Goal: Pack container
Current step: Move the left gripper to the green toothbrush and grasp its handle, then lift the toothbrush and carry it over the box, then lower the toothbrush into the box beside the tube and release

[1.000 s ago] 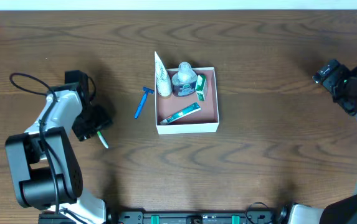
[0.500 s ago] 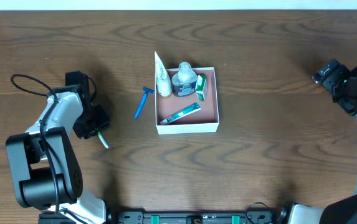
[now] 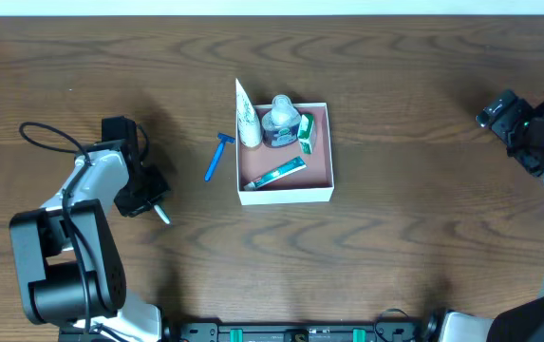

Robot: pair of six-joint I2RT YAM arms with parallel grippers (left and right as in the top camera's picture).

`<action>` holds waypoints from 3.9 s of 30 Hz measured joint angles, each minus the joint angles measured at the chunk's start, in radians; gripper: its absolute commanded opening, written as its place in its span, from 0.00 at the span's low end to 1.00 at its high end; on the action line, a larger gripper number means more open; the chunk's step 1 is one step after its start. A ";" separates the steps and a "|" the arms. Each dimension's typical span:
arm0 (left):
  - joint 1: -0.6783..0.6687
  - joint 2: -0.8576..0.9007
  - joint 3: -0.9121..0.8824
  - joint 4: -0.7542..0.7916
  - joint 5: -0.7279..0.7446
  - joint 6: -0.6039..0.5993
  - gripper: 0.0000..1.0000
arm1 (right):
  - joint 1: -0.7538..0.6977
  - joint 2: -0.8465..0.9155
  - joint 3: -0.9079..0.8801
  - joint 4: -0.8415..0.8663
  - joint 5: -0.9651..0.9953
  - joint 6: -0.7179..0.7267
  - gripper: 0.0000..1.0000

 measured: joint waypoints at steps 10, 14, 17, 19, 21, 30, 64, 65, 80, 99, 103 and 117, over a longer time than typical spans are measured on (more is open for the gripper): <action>0.000 -0.001 0.007 -0.060 0.025 0.002 0.06 | 0.000 0.000 0.000 0.000 0.000 0.000 0.99; 0.000 -0.011 0.042 -0.117 0.071 0.002 0.06 | 0.000 0.000 0.000 0.000 0.000 0.000 0.99; 0.000 -0.071 0.098 -0.146 0.097 0.002 0.06 | 0.000 0.000 0.000 0.000 0.000 0.000 0.99; -0.002 -0.135 0.134 -0.153 0.106 0.002 0.06 | 0.000 0.000 0.000 0.000 0.000 0.000 0.99; -0.007 -0.207 0.164 -0.151 0.113 0.013 0.06 | 0.000 0.000 0.000 0.000 0.000 0.000 0.99; -0.171 -0.552 0.203 0.009 0.264 0.142 0.06 | 0.000 0.000 0.000 0.000 0.000 0.000 0.99; -0.775 -0.216 0.205 0.072 0.064 1.134 0.06 | 0.000 0.000 0.000 0.000 0.000 0.000 0.99; -0.776 -0.214 0.205 0.072 0.046 1.136 0.06 | 0.000 0.000 0.000 0.000 0.000 0.000 0.99; -0.775 -0.214 0.205 0.076 -0.108 1.149 0.62 | 0.000 0.000 0.000 0.000 0.000 0.000 0.99; -0.847 -0.538 0.205 0.000 -0.128 0.812 0.98 | 0.000 0.000 0.000 0.000 0.000 0.000 0.99; -0.827 -0.652 0.206 -0.071 -0.209 0.626 0.98 | 0.000 0.000 0.000 0.000 0.000 0.000 0.99; -0.404 -0.599 0.206 -0.107 -0.318 0.225 0.98 | 0.000 0.000 0.000 0.000 0.000 0.000 0.99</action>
